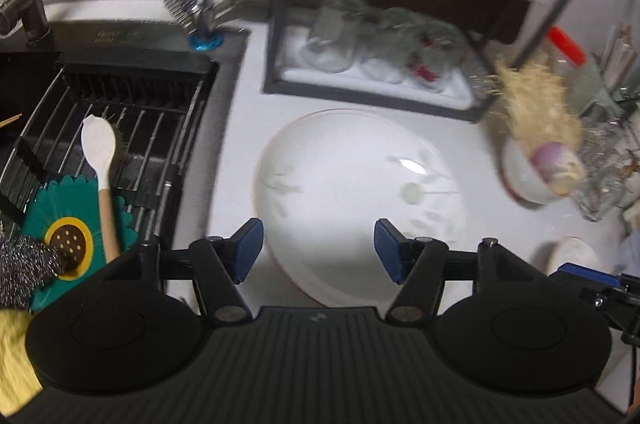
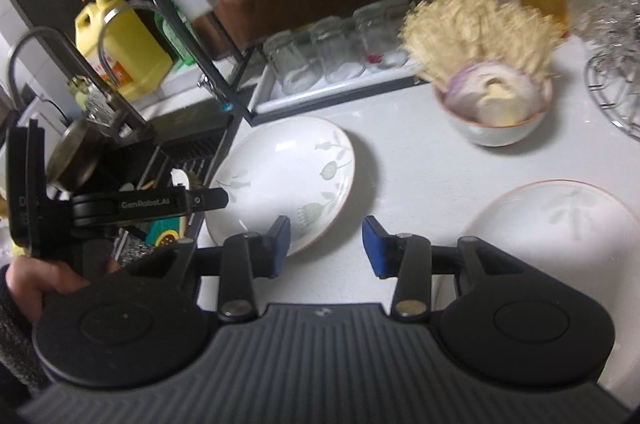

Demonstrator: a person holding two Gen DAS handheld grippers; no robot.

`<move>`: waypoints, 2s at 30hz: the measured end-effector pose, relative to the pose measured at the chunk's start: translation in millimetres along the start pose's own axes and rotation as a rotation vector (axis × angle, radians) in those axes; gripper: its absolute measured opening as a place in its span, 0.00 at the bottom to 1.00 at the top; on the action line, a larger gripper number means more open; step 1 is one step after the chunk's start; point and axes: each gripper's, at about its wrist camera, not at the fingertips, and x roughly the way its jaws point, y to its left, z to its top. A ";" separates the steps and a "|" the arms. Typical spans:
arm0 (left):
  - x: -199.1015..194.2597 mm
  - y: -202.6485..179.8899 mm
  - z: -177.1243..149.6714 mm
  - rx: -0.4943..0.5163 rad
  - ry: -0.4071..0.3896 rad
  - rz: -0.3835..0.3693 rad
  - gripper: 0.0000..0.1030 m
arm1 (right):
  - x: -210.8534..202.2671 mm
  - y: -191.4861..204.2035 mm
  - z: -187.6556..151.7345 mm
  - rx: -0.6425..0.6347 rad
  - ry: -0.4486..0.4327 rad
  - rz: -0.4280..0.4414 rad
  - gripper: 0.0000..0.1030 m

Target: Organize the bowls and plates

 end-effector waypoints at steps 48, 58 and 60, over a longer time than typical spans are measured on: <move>9.0 -26.9 33.3 0.055 0.075 -0.143 0.24 | 31.6 -17.4 24.3 0.000 -0.002 -0.099 0.21; -53.0 -73.8 10.9 0.001 0.009 -0.147 0.24 | -44.0 -34.1 15.9 -0.021 -0.077 -0.057 0.21; -63.1 -84.5 6.3 0.001 -0.006 -0.151 0.24 | -56.8 -37.6 14.3 -0.024 -0.091 -0.052 0.21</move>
